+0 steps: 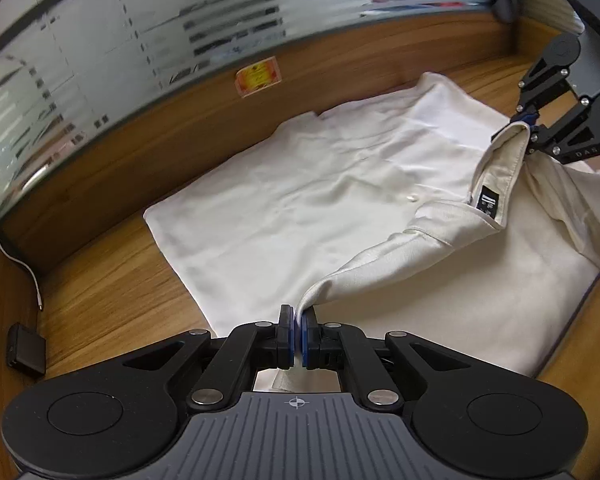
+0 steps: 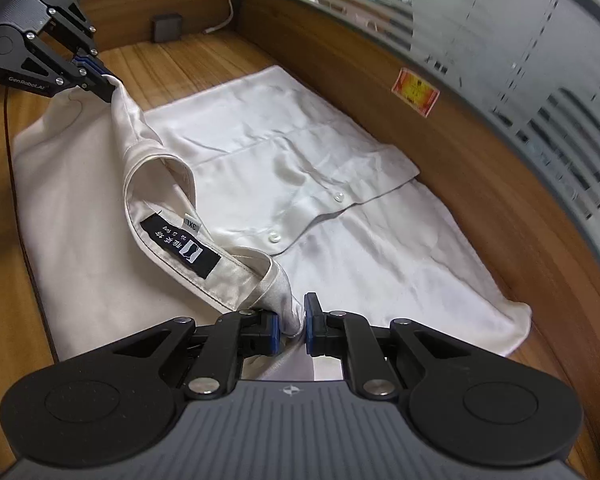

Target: Fold clothes

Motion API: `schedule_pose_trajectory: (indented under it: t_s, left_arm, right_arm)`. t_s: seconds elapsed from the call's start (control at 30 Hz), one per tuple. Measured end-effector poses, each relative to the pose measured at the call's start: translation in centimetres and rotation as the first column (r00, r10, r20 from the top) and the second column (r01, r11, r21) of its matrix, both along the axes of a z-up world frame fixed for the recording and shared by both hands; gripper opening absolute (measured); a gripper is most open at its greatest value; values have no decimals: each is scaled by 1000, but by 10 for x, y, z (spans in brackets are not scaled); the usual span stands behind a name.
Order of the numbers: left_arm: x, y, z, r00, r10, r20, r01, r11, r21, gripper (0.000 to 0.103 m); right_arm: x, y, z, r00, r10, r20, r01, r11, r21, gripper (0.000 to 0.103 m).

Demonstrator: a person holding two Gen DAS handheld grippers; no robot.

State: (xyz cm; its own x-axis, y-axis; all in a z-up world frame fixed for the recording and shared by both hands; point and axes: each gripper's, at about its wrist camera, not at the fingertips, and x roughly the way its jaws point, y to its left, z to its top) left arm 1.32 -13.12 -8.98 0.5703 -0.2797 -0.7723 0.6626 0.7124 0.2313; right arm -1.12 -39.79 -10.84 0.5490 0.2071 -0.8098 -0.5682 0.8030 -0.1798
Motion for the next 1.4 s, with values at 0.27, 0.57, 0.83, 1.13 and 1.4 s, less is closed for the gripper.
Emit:
schedule_pose_trajectory:
  t_s: [0.27,0.57,0.83,1.13,1.4]
  left_arm:
    - [44,-3,-20,996,65,-53,-65,998,-10,6]
    - [79,7,-33,966,228,-123,-241,965,-102,19]
    - [63,45,0,950,285,-125,-308,920,-244,41]
    - [4,76,15,930,320,-181,-358,899,-253,50]
    - [-44,89,11,886,400,-234,-446,874,-193,57]
  right_arm:
    - [47,-12,-28,991,-66,-112,72,996,53,14]
    - [74,-45,-26,939,-289,-184,316,939,138,35]
    - [37,-76,18,905,-396,-158,424,877,227,47]
    - [-62,-80,46,924,-357,-135,377,908,185,51]
    - [-137,-46,21,977,-187,-100,192,980,46,66]
